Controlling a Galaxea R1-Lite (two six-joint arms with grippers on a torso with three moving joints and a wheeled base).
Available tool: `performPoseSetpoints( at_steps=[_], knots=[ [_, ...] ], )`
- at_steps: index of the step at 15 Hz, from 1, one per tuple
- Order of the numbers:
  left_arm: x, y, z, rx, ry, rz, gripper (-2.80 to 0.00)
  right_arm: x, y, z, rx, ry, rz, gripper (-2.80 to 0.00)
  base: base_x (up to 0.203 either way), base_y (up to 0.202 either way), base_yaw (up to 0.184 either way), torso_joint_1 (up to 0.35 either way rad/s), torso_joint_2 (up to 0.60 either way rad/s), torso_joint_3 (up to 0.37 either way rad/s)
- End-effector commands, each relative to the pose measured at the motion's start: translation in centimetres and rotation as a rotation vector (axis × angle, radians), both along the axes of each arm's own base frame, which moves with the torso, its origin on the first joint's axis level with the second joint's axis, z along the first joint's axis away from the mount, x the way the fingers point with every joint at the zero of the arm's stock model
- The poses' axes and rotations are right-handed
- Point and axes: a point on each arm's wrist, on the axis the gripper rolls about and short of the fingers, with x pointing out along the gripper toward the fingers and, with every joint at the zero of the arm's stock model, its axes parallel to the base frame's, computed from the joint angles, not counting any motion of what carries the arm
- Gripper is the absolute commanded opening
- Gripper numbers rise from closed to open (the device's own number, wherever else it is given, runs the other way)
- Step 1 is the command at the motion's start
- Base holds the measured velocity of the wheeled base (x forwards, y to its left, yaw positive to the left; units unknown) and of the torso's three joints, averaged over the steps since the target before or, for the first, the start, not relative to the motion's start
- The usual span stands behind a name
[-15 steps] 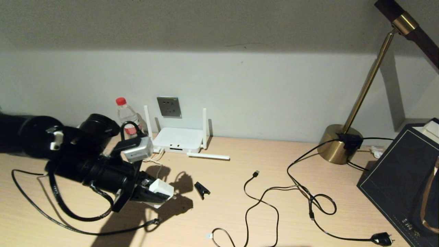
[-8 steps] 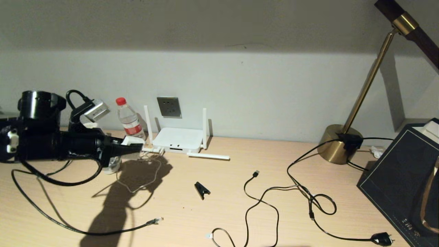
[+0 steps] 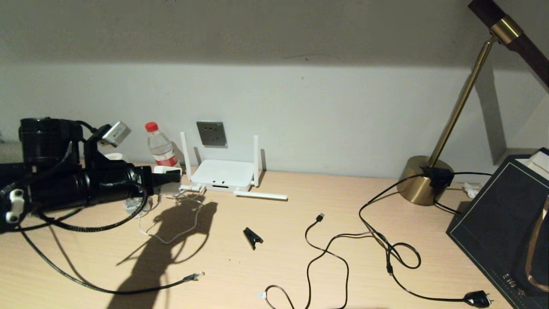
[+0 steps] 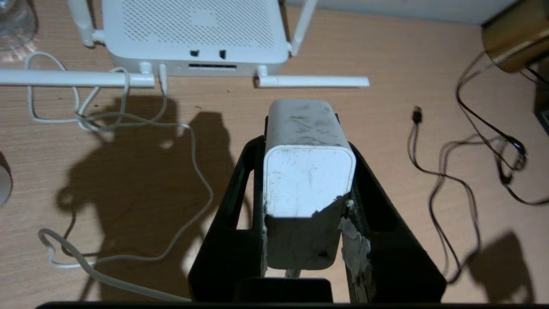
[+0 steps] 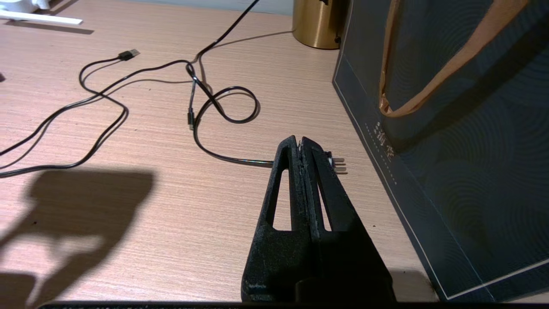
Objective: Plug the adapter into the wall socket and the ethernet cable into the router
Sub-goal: Align plug and socket
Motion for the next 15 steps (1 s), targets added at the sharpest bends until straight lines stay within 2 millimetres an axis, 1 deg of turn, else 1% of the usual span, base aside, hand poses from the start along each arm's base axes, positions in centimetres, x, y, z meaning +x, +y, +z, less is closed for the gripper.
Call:
performPoseSetpoints(
  at_steps=[1,3,5,6,8,9,11,13,15],
  knots=[
    [2.3,-0.4,-2.3,0.027,-0.053,0.053,-2.80,0.0,0.0,0.0,0.000,0.002,0.000,-2.80,0.000,0.000,0.000,0.000,0.00,0.000],
    [5.4,-0.6,-4.9,0.058,-0.156,0.132,-2.80,0.0,0.0,0.0,0.000,0.002,0.000,-2.80,0.000,0.000,0.000,0.000,0.00,0.000],
    [8.0,-1.1,-7.6,0.072,-0.268,0.166,-2.80,0.0,0.0,0.0,0.000,0.001,0.000,-2.80,0.000,0.000,0.000,0.000,0.00,0.000],
    [9.4,-1.2,-9.4,0.090,-0.327,0.176,-2.80,0.0,0.0,0.0,0.000,0.002,0.000,-2.80,0.000,0.000,0.000,0.000,0.00,0.000],
    [11.3,-1.7,-12.2,0.111,-0.420,0.182,-2.80,0.0,0.0,0.0,0.000,0.002,0.000,-2.80,0.000,0.000,0.000,0.000,0.00,0.000],
    [12.1,-2.2,-12.8,0.113,-0.477,0.179,-2.80,0.0,0.0,0.0,0.000,0.002,0.000,-2.80,0.000,0.000,0.000,0.000,0.00,0.000],
    [13.9,-3.2,-12.7,0.101,-0.596,0.184,-2.80,0.0,0.0,0.0,0.000,0.001,0.000,-2.80,0.000,0.000,0.000,0.000,0.00,0.000],
    [14.7,-3.8,-13.2,0.098,-0.637,0.212,-2.80,0.0,0.0,0.0,0.000,0.002,0.000,-2.80,0.000,0.000,0.000,0.000,0.00,0.000],
    [15.2,-4.1,-13.0,0.090,-0.671,0.214,-2.80,0.0,0.0,0.0,0.000,0.001,0.000,-2.80,0.000,0.000,0.000,0.000,0.00,0.000]
  ],
)
